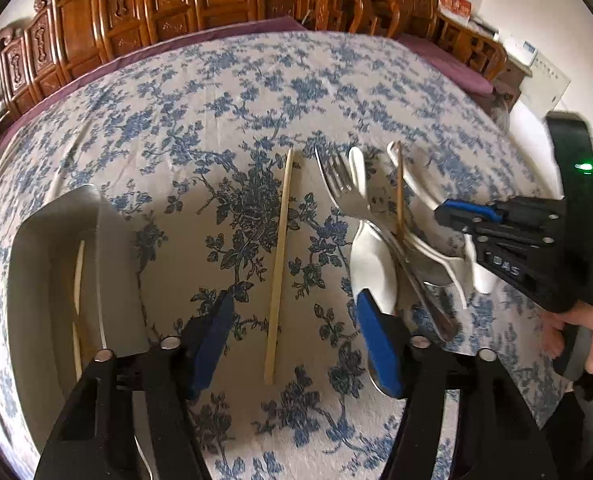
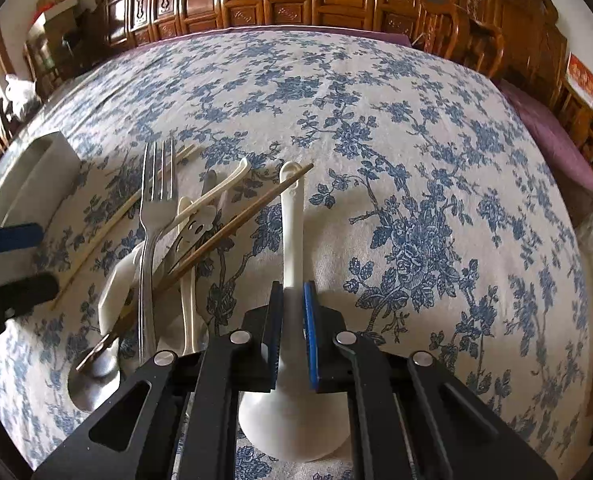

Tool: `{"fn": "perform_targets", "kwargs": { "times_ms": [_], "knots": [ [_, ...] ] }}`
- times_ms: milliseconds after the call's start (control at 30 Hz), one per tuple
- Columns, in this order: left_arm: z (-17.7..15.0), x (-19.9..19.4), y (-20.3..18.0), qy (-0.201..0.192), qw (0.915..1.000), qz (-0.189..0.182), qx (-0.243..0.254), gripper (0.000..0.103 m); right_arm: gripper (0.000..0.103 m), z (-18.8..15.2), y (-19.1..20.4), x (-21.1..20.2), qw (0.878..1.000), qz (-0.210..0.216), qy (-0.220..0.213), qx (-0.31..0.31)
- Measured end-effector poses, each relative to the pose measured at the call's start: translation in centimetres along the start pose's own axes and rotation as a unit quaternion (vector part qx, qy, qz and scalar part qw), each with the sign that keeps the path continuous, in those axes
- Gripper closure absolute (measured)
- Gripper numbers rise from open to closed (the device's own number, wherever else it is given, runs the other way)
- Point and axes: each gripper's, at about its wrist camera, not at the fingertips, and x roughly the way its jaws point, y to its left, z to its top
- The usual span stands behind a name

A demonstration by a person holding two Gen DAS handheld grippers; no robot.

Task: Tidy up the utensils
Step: 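Grasp another bamboo chopstick with the left gripper while the right lifts the spoon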

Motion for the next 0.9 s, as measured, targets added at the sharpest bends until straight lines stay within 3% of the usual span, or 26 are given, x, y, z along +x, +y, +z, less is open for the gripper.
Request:
{"fn": "perform_targets", "kwargs": {
  "times_ms": [67, 200, 267, 533, 700, 767, 900],
  "knots": [
    [0.3, 1.0, -0.1, 0.018, 0.9998, -0.005, 0.003, 0.062, 0.092, 0.1, -0.1, 0.0, 1.0, 0.004, 0.002, 0.003],
    [0.9, 2.5, 0.1, 0.037, 0.9992, -0.011, -0.003, 0.069, 0.092, 0.0, -0.6, -0.2, 1.0, 0.01, 0.008, 0.019],
    [1.2, 3.1, 0.0, 0.043, 0.9991, -0.005, 0.001, 0.077, 0.092, -0.2, -1.4, -0.4, 1.0, -0.004, 0.005, 0.024],
    [2.8, 4.2, 0.7, 0.045, 0.9988, 0.015, -0.004, 0.079, 0.092, -0.5, -4.8, -1.5, 0.998, -0.022, -0.011, 0.063],
    [2.9, 4.3, 0.8, 0.042, 0.9987, 0.028, -0.002, 0.088, 0.092, -0.7, -4.8, -1.8, 0.998, -0.024, -0.017, 0.062],
    [2.8, 4.3, 0.9, 0.04, 0.9988, 0.027, -0.003, 0.098, 0.092, -0.8, -4.6, -1.8, 0.998, -0.024, -0.017, 0.059],
    [2.4, 4.0, 1.2, 0.04, 0.9989, 0.024, -0.005, 0.099, 0.092, -0.9, -4.2, -2.1, 0.998, -0.023, -0.021, 0.055]
  ]
}}
